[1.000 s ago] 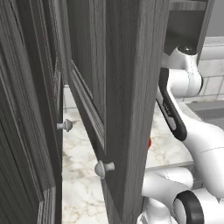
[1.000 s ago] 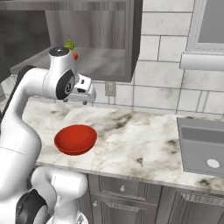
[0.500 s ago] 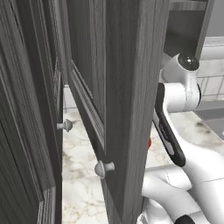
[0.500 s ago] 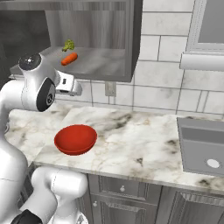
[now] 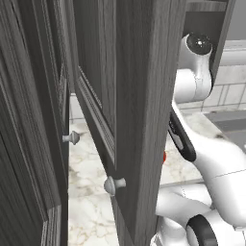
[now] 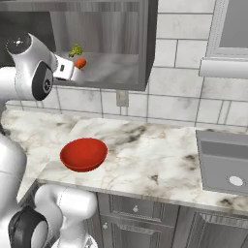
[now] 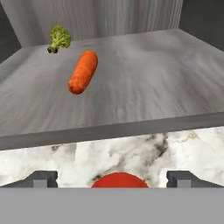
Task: Pick the carrot from the cabinet and place it in the bowl. Then pick the bowl and place it in the sink. Then turn on the sink facuet.
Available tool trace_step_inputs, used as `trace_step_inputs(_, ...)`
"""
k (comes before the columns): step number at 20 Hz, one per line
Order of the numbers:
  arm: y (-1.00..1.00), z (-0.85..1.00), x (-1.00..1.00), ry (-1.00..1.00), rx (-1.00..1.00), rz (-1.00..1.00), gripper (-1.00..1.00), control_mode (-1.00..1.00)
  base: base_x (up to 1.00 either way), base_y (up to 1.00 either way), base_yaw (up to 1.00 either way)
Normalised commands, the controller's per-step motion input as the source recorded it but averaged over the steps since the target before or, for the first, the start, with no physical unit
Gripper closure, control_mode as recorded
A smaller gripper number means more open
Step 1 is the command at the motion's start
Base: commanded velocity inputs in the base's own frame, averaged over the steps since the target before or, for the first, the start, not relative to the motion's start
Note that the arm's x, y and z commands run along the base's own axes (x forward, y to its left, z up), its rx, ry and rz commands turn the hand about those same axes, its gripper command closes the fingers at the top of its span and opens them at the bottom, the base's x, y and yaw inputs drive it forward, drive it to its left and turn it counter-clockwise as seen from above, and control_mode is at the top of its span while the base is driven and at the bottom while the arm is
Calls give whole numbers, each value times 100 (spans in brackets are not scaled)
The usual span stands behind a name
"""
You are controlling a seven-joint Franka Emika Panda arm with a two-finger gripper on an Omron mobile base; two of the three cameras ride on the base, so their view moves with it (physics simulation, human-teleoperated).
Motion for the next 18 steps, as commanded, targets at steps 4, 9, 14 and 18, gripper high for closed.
trace_step_inputs(4, 11, 36, 79, 0, 2, -12, -100, -100, 0, 0, 0)
trace_step_inputs(9, 17, -15, 90, 0, -2, -2, -100, -100, 0, 0, 0)
trace_step_inputs(14, 5, -54, 89, 2, -8, 0, -100, -100, 0, 0, 0)
trace_step_inputs(18, 9, -40, 80, 2, -5, 0, -100, -100, 0, 0, 0)
